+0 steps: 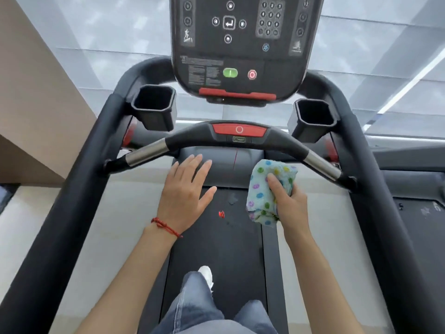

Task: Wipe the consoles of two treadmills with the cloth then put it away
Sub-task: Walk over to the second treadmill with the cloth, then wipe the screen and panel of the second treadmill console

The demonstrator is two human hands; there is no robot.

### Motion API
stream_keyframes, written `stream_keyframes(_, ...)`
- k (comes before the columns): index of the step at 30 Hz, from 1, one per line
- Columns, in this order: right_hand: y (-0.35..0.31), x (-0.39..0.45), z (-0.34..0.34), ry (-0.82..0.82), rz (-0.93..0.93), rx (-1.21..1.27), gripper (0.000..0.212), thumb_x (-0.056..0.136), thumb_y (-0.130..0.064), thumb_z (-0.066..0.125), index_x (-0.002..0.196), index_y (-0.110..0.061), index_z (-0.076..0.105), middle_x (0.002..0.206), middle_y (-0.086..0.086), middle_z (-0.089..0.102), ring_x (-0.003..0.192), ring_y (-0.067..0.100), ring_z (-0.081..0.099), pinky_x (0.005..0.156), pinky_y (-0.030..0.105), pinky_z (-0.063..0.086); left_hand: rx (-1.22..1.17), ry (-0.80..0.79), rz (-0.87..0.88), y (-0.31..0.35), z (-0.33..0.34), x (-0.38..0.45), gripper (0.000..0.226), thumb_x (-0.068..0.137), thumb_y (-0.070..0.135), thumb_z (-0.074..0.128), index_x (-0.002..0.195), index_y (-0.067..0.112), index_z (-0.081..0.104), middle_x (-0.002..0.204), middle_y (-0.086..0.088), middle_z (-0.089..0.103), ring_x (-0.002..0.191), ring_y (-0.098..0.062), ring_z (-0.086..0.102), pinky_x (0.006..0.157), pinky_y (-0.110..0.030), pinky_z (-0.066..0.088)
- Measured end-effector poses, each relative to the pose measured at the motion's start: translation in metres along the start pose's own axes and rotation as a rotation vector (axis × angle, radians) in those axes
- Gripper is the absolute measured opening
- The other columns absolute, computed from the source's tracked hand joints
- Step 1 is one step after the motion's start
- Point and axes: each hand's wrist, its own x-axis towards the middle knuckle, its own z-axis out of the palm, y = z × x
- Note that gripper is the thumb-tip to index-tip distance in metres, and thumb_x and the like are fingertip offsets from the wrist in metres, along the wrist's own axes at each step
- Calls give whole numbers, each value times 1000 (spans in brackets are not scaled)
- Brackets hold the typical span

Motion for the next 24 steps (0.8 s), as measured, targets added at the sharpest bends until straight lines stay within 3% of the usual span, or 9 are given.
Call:
stream_keyframes(13, -71, 119, 63, 22, -151, 41, 5, 86, -23, 63, 88, -18, 64, 85, -4, 70, 71, 4, 69, 57, 16, 54, 16, 80, 17, -71, 26, 138, 49, 88, 35, 48, 126, 4, 52, 125, -19, 56, 118, -35, 50, 99, -51, 39)
stream_keyframes(18, -93, 176, 78, 18, -232, 24, 4, 84, -26, 64, 84, -23, 64, 83, -7, 70, 77, 7, 69, 66, 21, 57, 64, 110, 1, -88, 46, 187, 49, 89, 35, 48, 126, 3, 55, 128, -19, 55, 120, -34, 49, 100, -50, 39)
stream_keyframes(24, -128, 244, 93, -23, -253, 73, 9, 83, -26, 66, 86, -17, 65, 88, 5, 72, 82, 19, 70, 71, 33, 57, 96, 132, -14, -103, 63, 257, 49, 89, 34, 47, 126, 3, 55, 127, -19, 55, 120, -34, 48, 99, -52, 39)
